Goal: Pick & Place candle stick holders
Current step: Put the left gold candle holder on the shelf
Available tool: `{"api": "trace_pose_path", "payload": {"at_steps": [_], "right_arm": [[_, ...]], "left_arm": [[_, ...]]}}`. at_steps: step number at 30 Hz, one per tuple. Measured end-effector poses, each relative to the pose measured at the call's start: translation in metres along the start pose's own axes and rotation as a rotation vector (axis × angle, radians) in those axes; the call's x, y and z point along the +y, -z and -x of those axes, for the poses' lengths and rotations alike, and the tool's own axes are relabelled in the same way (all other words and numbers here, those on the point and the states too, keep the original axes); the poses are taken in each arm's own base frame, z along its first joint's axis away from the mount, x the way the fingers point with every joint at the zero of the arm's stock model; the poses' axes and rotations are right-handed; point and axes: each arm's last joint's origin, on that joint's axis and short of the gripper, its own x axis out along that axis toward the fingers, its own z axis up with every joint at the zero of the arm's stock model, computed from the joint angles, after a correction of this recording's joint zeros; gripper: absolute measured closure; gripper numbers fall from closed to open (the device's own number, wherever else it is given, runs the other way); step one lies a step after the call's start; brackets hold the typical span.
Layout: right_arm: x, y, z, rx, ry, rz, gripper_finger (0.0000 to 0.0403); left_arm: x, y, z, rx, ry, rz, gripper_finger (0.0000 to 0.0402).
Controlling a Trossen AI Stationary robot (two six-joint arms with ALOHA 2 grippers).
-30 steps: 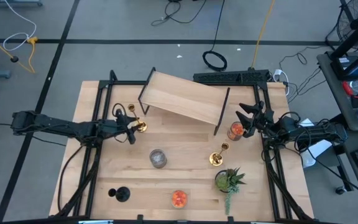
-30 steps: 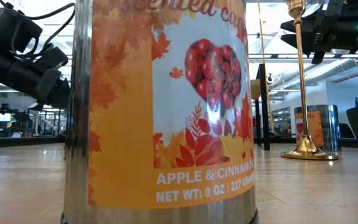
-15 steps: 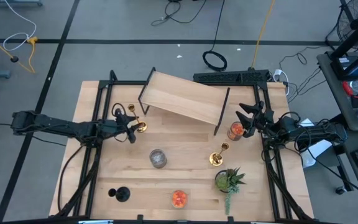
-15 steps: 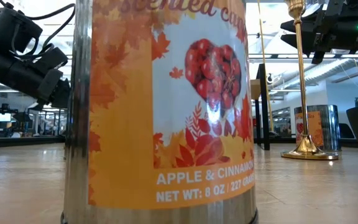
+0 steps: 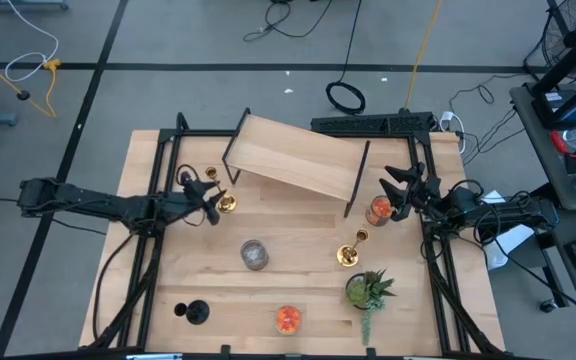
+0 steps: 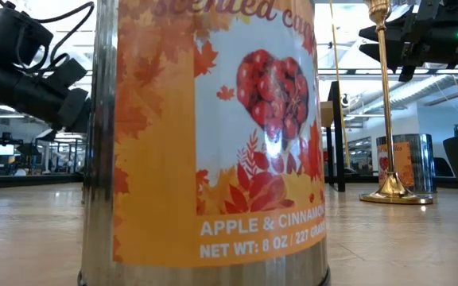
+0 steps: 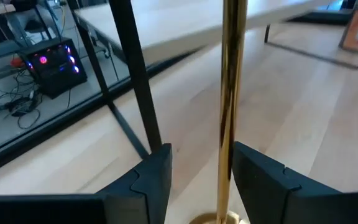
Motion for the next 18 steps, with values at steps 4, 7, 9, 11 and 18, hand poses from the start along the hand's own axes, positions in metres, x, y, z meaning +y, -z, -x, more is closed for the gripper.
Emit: {"api": "trace_pose_path", "payload": {"at_steps": [4,7,9,11,18], "right_arm": [[0.0,0.0,0.0,0.0,0.0,0.0,0.019],[0.0,0.0,0.0,0.0,0.0,0.0,0.019],[0.0,0.0,0.0,0.0,0.0,0.0,0.019],[0.0,0.0,0.0,0.0,0.0,0.0,0.019],[0.0,0.0019,0.0,0.018,0.0,0.01,0.019]], "left_arm": [[-0.0011,-0.0054,0.0001,-0.047,0.018,0.003,0.0239],[-0.0015,-0.0071,0.0002,-0.061,0.026,0.012,0.0271],[-0.0015,-0.0072,0.0002,-0.061,0.027,0.03,0.0303],[-0.0017,-0.007,0.0002,-0.058,0.034,0.046,0.0341],[-0.0033,-0.0075,0.0007,-0.057,0.071,0.166,0.0377]]}}
